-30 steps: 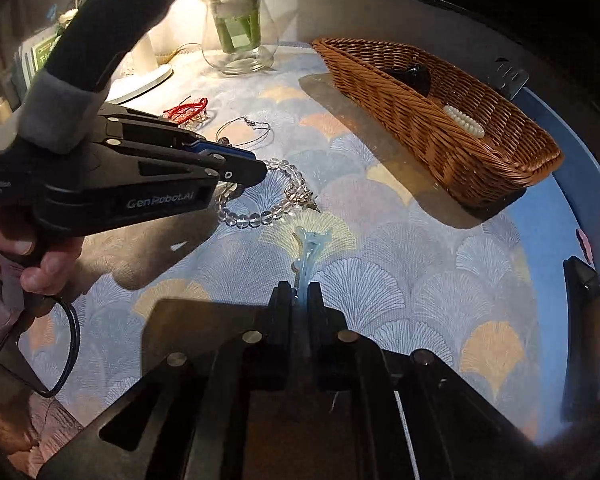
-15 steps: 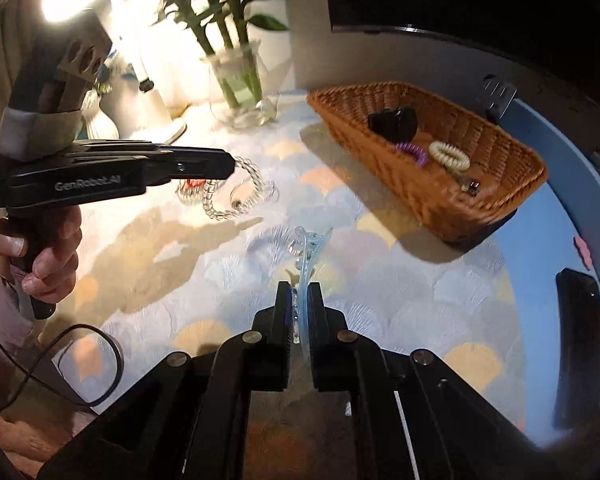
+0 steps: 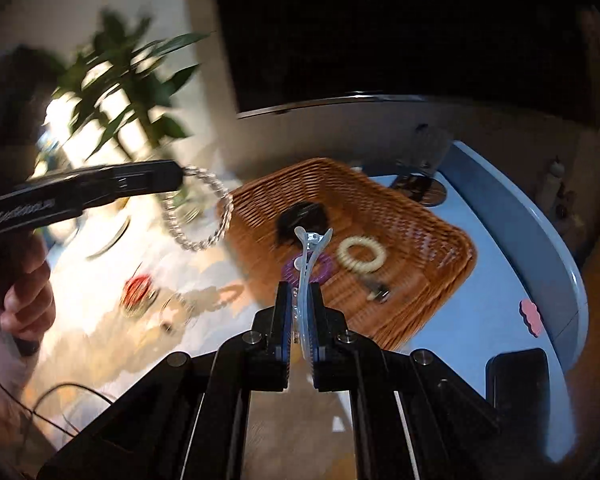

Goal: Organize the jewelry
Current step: 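Carry the bracelet and blue clip into the wicker basket and open both tools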

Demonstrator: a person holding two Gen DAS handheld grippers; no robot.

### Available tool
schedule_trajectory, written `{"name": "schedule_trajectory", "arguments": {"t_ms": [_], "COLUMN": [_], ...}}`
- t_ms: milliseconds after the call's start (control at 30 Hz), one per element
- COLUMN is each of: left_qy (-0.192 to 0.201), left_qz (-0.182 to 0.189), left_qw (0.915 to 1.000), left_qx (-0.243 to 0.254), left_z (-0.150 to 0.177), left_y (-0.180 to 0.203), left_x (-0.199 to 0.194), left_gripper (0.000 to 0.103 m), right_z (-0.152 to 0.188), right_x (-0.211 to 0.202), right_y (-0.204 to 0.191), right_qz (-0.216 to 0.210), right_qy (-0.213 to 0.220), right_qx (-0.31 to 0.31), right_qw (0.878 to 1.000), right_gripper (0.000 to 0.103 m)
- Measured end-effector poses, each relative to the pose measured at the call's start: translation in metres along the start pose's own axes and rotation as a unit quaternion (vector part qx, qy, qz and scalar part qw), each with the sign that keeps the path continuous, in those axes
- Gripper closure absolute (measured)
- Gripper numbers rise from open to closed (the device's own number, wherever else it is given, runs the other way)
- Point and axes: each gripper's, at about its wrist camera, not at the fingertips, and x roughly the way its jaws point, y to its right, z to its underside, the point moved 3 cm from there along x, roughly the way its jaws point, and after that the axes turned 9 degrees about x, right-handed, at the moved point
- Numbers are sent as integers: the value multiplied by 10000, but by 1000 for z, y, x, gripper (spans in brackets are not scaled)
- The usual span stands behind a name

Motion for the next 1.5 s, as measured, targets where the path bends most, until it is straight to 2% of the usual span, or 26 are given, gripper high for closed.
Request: {"name": "schedule_trajectory", "arguments": {"t_ms": [133,333,500,767,900,967,1067,1100,1133,1167,1333,1500], "left_qy": [16,-417,-486,-923,-1007,-1072,-1054,-1011,-951,-904,-728,-544], "left_qz": [-110,-98,-12,-340,-433,-423,-503,-518,-518,-532,-472,-517], "left_qw": [9996,9946,9929,9867,9860,9856,9868,9877,9888,9896,9923,9944], "left_qx": [-275,-943,-1084,-1292,-1258,-1235,-1126,-1074,-1023,-987,-881,-744], "left_z": [-13,1,11,33,37,36,36,36,35,35,35,36], "left_y": [-29,-85,-97,-121,-121,-120,-116,-113,-110,-107,-90,-70], "left_x": [28,88,102,125,125,121,107,101,94,87,49,5], "left_gripper": [96,95,96,95,94,91,75,63,55,53,52,52], "right_z": [-17,-28,-27,-22,-23,-25,-28,-30,-31,-32,-33,-28], "right_x": [25,64,90,112,108,105,94,89,83,77,51,27], "right_y": [24,33,31,36,40,42,48,49,50,50,41,12], "right_qz": [1,-27,84,292,255,77,-41,-42,-49,-64,-121,-162], "right_qy": [-148,-458,-659,-862,-842,-850,-760,-701,-635,-574,-409,-294], "right_qx": [411,572,465,528,630,779,1012,1054,1087,1116,1095,764], "right_qw": [9990,9973,9967,9944,9941,9933,9919,9920,9920,9921,9931,9965], "right_gripper": [94,94,94,94,93,90,80,74,72,72,72,72]}}
